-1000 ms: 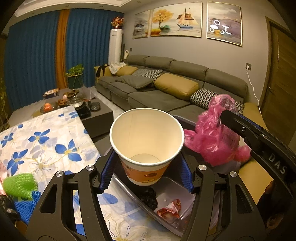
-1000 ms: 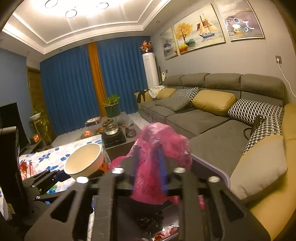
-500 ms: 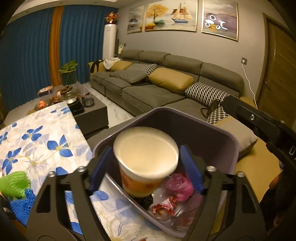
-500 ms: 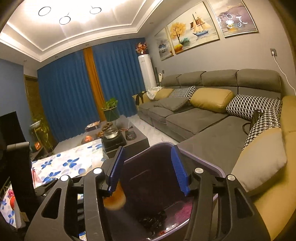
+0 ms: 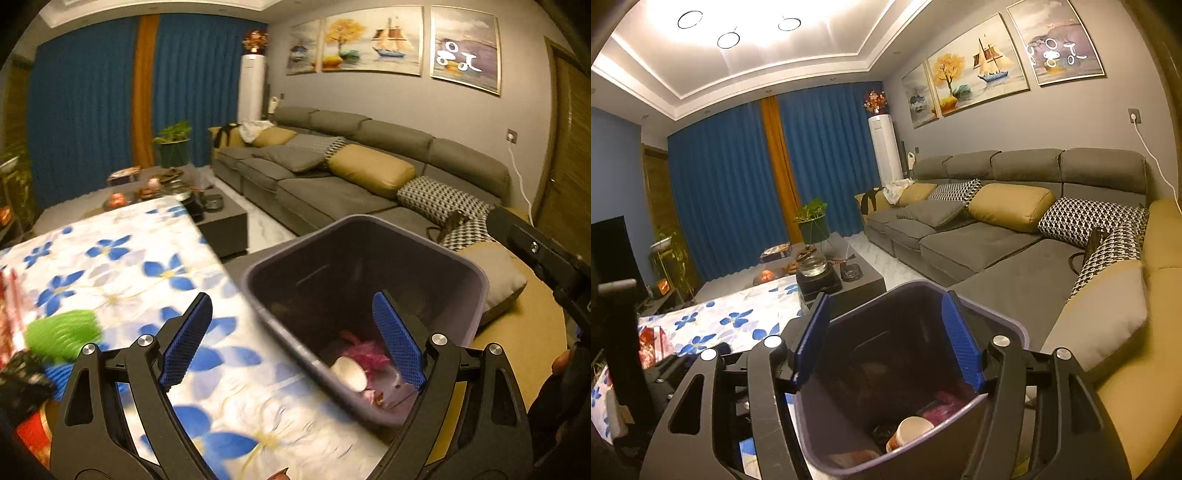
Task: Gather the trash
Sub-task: 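Move both open tools back over the trash on the table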
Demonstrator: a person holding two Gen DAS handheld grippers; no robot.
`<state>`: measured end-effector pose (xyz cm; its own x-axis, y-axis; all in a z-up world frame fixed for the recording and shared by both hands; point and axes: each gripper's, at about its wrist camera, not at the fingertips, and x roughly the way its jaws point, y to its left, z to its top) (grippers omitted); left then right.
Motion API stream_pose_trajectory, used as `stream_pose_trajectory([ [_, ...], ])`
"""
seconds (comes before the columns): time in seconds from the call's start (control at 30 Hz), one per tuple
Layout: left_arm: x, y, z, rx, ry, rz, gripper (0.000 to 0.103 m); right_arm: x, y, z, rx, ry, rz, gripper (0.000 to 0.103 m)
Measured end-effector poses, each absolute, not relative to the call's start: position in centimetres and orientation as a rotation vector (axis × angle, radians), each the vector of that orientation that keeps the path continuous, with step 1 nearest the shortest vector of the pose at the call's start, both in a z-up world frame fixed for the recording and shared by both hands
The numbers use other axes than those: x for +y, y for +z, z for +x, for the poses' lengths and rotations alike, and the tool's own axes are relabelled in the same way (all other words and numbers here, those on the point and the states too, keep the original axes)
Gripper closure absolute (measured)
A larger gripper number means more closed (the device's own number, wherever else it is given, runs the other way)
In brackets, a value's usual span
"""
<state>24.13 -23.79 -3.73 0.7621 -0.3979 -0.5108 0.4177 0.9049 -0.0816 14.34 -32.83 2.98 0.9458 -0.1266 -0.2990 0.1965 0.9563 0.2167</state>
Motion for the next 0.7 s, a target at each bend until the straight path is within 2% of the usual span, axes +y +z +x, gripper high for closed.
stream_pose_trajectory([
  [0.17, -20.0, -3.0, 21.7, 0.527, -0.364, 0.001, 0.016, -31.4, 3.2, 12.9, 0.274, -0.164, 0.236, 0.029],
  [0.4, -13.2, -2.7, 18.1, 0.506, -0.217, -0.018, 0.016, -27.4, 2.9, 11.5, 0.286, -0.086, 0.208, 0.027],
  [0.7, -2.5, -3.7, 13.0, 0.491, 0.03, -0.05, 0.016, -17.2, 0.2, 11.8, 0.396, 0.134, 0.15, 0.027],
])
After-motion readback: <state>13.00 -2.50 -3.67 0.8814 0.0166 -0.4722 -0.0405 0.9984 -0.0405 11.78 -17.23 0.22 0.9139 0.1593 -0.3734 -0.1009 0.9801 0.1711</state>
